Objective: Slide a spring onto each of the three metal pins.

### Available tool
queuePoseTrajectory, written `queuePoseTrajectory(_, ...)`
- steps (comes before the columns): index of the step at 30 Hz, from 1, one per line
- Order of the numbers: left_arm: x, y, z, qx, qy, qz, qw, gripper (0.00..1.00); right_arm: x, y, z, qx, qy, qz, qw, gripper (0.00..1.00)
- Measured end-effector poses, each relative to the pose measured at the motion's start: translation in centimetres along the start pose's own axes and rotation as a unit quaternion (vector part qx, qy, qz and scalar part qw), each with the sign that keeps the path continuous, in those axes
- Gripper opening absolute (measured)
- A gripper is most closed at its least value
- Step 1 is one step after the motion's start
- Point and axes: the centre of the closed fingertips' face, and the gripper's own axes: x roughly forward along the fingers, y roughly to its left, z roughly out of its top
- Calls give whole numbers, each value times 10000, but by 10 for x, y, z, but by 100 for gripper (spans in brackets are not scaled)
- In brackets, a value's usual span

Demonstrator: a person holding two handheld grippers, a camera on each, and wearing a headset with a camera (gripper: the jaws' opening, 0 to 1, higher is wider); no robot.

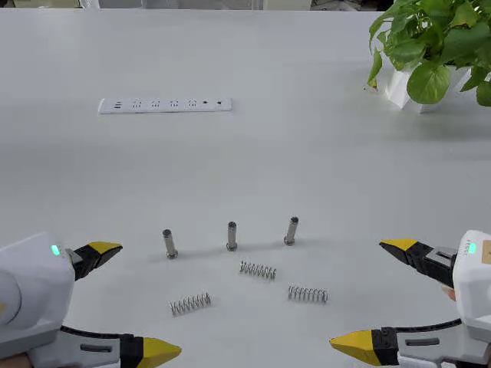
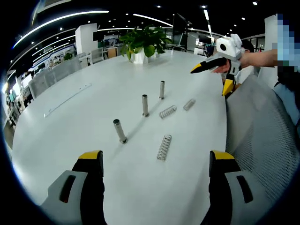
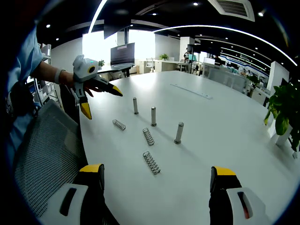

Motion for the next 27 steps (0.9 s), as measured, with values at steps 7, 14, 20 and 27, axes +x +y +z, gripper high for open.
queuePoseTrajectory(7,5,-3,-6,109,28,-111,9999,83,-2,1,-3,28,17,-32,10000,93)
queuePoseTrajectory(14,15,-2,-8,160,-5,-149,9998,73,-4,0,-6,75,13,-66,9999,93)
queuePoseTrajectory(20,23,-1,-9,214,5,-178,9996,61,-6,-1,-9,109,21,-105,9999,93)
queuePoseTrajectory(27,32,-1,-16,258,96,-196,9994,46,-11,-2,-14,155,41,-169,9997,93)
